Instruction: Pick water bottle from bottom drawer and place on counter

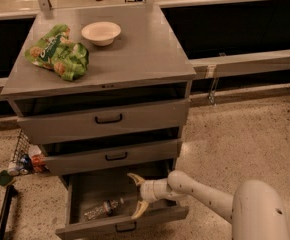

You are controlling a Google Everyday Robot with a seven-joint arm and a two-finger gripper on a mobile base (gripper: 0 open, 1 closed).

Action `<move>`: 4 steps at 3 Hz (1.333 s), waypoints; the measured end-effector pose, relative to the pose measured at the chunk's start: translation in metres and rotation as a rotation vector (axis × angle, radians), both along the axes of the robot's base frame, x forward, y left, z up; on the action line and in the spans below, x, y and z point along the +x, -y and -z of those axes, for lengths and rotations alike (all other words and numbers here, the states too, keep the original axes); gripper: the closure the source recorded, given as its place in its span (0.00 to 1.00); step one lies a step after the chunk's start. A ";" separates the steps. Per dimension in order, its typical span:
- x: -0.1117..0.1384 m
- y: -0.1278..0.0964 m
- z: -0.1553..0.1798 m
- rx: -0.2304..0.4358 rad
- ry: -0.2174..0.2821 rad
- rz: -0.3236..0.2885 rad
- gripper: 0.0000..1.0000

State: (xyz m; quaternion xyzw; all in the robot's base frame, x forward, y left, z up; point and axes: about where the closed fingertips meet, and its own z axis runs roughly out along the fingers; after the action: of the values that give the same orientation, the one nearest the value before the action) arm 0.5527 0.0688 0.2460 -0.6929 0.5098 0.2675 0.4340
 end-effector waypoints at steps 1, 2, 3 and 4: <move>0.005 0.001 0.000 -0.001 0.005 0.005 0.00; -0.001 0.008 -0.005 0.016 -0.020 0.016 0.00; -0.008 0.030 -0.020 0.044 -0.055 0.048 0.00; -0.020 0.022 -0.005 0.101 -0.166 0.011 0.18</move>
Offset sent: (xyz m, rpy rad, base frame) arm -0.0051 -0.0103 0.0063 0.0241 0.0375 -0.0193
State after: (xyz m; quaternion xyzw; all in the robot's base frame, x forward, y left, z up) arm 0.5331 0.0473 0.2511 -0.6427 0.5337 0.3472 0.4260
